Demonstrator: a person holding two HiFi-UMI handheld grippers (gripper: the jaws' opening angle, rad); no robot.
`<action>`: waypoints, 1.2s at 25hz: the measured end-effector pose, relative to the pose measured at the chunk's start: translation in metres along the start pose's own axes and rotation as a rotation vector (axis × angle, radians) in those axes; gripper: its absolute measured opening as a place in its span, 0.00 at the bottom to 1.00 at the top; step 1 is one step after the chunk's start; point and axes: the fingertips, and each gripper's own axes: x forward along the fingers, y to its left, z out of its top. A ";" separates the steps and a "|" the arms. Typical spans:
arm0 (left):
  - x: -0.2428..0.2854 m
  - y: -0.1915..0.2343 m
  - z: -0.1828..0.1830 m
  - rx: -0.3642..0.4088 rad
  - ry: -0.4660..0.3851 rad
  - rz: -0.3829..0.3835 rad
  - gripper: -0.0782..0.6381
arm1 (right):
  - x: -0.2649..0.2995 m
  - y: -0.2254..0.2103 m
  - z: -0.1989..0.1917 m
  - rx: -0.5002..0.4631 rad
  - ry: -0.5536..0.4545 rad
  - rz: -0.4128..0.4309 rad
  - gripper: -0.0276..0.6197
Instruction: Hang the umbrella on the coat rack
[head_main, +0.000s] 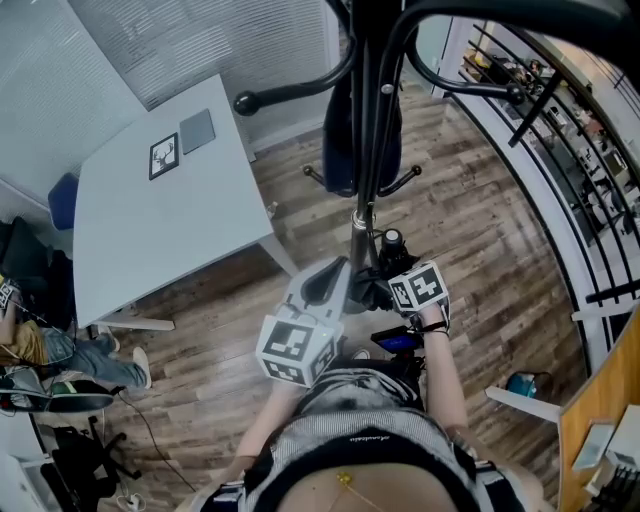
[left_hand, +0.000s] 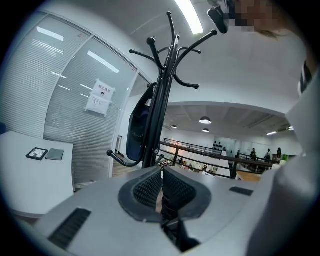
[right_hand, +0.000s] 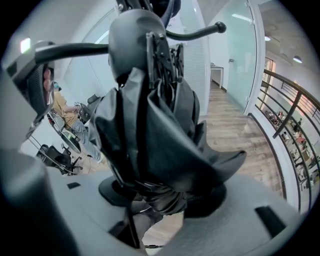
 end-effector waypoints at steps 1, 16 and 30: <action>0.000 0.001 0.000 0.000 0.000 0.001 0.12 | 0.001 0.000 -0.002 0.001 0.006 0.000 0.43; 0.004 0.004 -0.002 -0.003 0.008 0.003 0.12 | 0.022 -0.005 -0.022 0.042 0.061 0.020 0.43; 0.004 0.006 -0.007 -0.011 0.015 0.004 0.12 | 0.039 0.001 -0.030 0.032 0.078 0.035 0.43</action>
